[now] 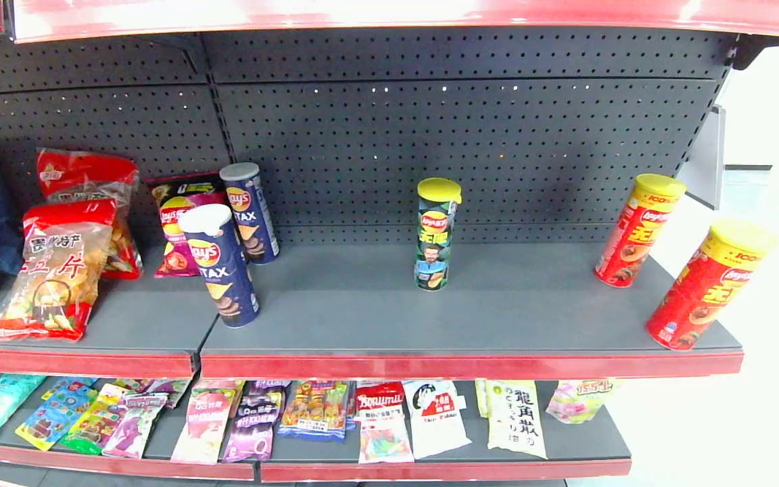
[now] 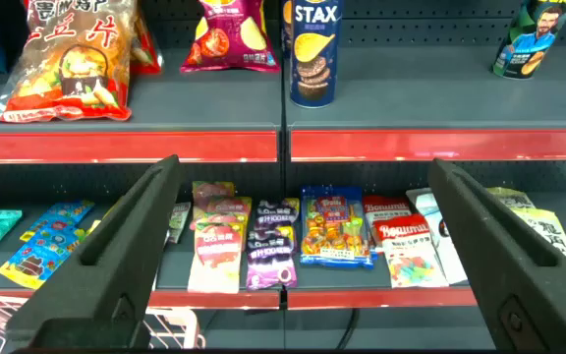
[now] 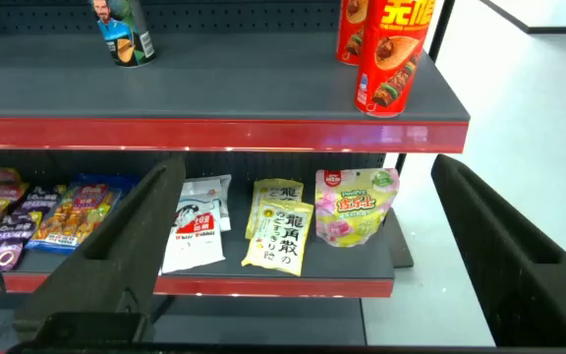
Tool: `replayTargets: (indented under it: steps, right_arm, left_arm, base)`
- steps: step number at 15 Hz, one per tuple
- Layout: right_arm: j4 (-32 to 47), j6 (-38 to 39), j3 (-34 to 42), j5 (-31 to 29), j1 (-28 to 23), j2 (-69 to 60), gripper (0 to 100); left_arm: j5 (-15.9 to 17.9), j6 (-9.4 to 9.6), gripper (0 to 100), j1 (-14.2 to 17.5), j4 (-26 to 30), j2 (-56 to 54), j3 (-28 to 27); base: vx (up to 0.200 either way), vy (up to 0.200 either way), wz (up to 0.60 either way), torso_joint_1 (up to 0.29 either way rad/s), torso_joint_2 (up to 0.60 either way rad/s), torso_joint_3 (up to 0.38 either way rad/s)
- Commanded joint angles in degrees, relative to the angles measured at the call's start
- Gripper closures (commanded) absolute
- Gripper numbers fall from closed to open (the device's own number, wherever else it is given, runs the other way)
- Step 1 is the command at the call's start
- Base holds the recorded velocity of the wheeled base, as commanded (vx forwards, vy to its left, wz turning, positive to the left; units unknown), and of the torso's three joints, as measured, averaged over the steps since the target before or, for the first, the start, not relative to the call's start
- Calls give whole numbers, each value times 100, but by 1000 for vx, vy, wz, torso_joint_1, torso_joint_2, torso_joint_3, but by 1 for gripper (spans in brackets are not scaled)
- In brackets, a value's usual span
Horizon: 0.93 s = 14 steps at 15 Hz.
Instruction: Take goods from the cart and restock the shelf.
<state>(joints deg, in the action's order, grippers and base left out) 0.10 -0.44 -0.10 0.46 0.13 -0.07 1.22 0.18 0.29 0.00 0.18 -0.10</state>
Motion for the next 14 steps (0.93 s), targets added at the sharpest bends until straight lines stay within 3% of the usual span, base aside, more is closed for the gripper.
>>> replayTargets:
  steps: [1,3,14]
  right_arm:
    - [-1,0,1,6,4,7,0]
    - [-1,0,1,-2,4,7,0]
    - [-1,-9,1,6,4,7,0]
  left_arm:
    - [1,-1,0,-3,0,-1,1]
    - [1,-1,0,6,0,-1,1]
    - [1,-1,0,6,0,-1,1]
  base:
    - [0,0,0,0,0,0]
    - [0,0,0,0,0,0]
    - [0,0,600,2,1,3]
